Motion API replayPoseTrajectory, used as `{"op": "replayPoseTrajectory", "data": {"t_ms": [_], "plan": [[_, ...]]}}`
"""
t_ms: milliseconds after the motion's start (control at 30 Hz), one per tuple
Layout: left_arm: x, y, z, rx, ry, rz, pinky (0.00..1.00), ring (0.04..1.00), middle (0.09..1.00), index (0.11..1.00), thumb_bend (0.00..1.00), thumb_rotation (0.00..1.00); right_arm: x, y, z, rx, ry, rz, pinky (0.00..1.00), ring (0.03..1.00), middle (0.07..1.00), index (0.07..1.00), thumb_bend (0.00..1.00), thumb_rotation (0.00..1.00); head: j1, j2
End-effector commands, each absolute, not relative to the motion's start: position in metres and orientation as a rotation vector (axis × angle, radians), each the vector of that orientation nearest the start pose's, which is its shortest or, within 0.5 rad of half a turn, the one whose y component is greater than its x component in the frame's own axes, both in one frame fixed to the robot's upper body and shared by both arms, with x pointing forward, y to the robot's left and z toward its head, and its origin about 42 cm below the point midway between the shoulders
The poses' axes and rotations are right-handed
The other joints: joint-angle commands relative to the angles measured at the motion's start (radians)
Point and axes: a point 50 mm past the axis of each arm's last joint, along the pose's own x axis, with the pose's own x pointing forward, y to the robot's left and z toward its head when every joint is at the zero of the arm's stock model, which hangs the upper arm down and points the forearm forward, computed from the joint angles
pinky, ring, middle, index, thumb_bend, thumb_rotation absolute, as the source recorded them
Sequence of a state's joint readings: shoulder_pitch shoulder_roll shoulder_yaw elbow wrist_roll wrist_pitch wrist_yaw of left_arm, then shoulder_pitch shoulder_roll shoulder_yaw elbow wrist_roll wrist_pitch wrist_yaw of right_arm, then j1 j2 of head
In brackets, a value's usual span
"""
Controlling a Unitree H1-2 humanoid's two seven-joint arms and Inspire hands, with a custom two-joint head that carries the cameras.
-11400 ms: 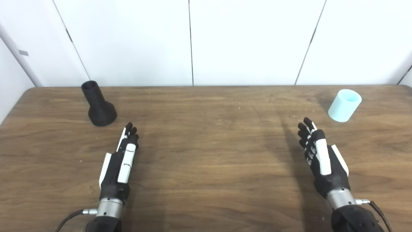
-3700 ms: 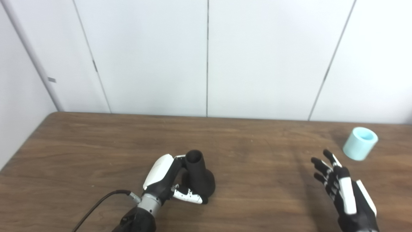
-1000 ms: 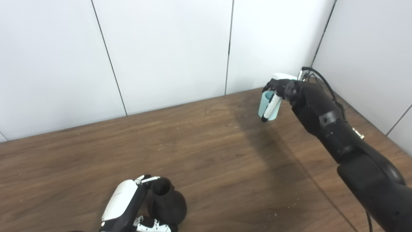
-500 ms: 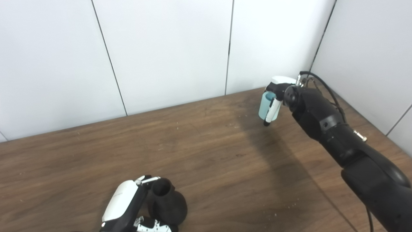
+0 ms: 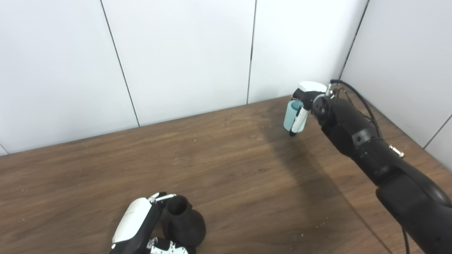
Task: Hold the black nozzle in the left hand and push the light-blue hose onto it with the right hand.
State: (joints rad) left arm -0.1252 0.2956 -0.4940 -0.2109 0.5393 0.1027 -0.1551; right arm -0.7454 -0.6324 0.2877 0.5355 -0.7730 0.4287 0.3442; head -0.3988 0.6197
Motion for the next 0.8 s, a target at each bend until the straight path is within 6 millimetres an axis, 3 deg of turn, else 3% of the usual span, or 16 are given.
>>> {"op": "replayPoseTrajectory", "data": {"t_ms": [0, 33, 67, 133, 467, 667, 767], "plan": [[0.259, 0.16, 0.11, 0.865, -0.049, -0.697, 0.89, 0.623, 0.426, 0.5, 0.52, 0.0, 0.492, -0.399, 0.288, -1.416, 0.325, -0.141, 0.51, 0.556, 0.597, 0.611, 0.87, 0.0, -0.001, 0.001], [0.259, 0.16, 0.11, 0.865, -0.051, -0.697, 0.89, 0.622, 0.425, 0.5, 0.52, 0.0, 0.492, -0.399, 0.288, -1.416, 0.314, -0.144, 0.49, 0.53, 0.539, 0.559, 0.7, 0.0, -0.002, 0.001], [0.26, 0.16, 0.11, 0.867, -0.051, -0.695, 0.89, 0.621, 0.425, 0.5, 0.52, 0.0, 0.492, -0.399, 0.287, -1.423, 0.297, -0.15, 0.48, 0.514, 0.503, 0.526, 0.6, 0.0, -0.003, 0.002], [0.261, 0.162, 0.109, 0.871, -0.052, -0.69, 0.89, 0.619, 0.429, 0.5, 0.52, 0.0, 0.491, -0.399, 0.284, -1.439, 0.269, -0.158, 0.47, 0.497, 0.496, 0.494, 0.55, 0.0, -0.001, 0.003], [0.26, 0.162, 0.108, 0.899, -0.046, -0.667, 0.87, 0.628, 0.457, 0.495, 0.52, 0.0, 0.489, -0.395, 0.284, -1.48, 0.206, -0.189, 0.41, 0.435, 0.504, 0.477, 0.52, 0.0, 0.008, 0.005], [0.259, 0.159, 0.11, 0.906, -0.051, -0.664, 0.87, 0.628, 0.458, 0.495, 0.52, 0.0, 0.478, -0.386, 0.302, -1.471, 0.155, -0.18, 0.39, 0.432, 0.496, 0.488, 0.52, 0.0, 0.033, 0.009], [0.26, 0.157, 0.11, 0.905, -0.051, -0.659, 0.87, 0.624, 0.46, 0.494, 0.52, 0.0, 0.457, -0.365, 0.325, -1.452, 0.071, -0.157, 0.39, 0.43, 0.504, 0.482, 0.52, 0.0, 0.064, 0.014]]}}
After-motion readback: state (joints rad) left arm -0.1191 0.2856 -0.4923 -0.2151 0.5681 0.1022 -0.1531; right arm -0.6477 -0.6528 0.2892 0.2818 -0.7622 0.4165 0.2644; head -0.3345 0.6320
